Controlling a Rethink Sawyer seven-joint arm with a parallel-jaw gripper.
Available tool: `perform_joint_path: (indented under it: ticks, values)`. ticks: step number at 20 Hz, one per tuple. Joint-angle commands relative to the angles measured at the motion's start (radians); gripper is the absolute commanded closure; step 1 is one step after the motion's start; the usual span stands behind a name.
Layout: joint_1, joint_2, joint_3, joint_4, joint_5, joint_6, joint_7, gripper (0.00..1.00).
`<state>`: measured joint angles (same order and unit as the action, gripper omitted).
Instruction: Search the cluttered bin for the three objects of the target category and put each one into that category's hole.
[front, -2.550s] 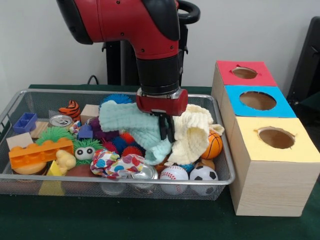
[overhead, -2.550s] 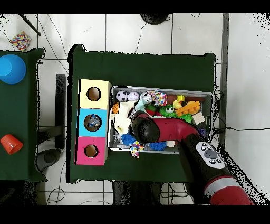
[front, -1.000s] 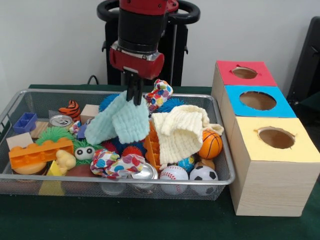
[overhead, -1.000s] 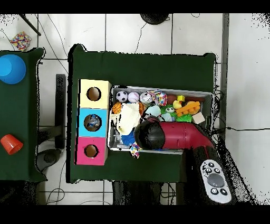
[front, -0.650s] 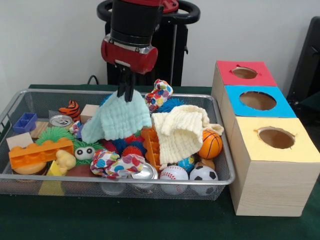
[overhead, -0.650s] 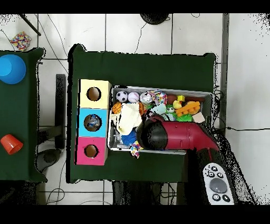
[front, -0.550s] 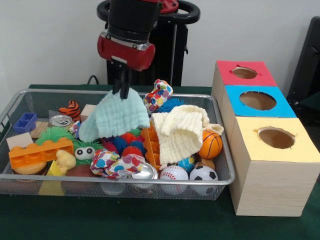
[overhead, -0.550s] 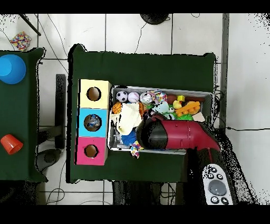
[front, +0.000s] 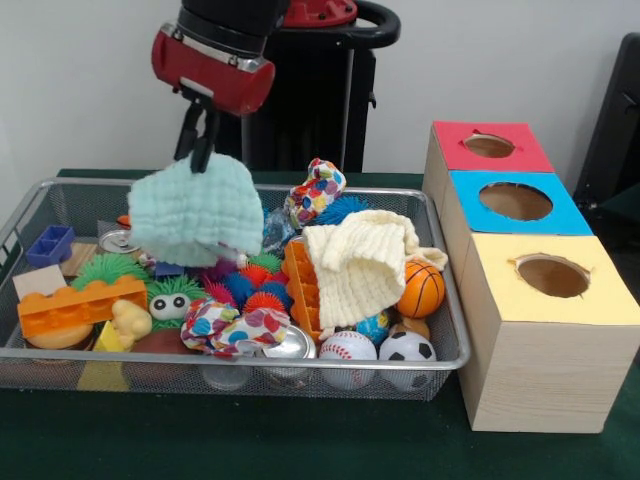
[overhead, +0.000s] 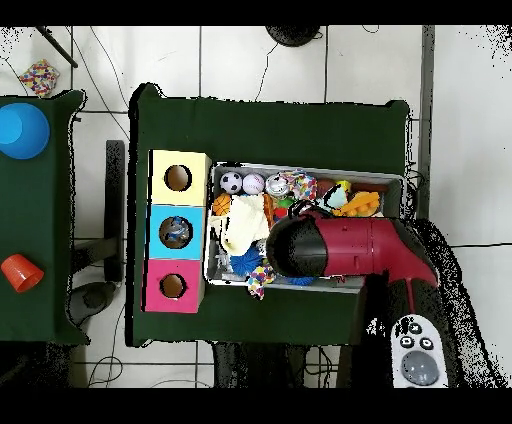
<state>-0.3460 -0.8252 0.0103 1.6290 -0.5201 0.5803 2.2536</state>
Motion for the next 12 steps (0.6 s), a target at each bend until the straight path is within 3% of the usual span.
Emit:
perform_joint_path:
  ticks: [1,7,12]
  values:
    - [-0.038,0.023,0.004,-0.077,-0.114,0.115,-0.197,1.00]
    - [-0.114,0.121,0.029,-0.129,-0.175,0.042,-0.211,1.00]
    - [-0.143,0.132,0.050,-0.134,-0.196,0.027,-0.218,1.00]
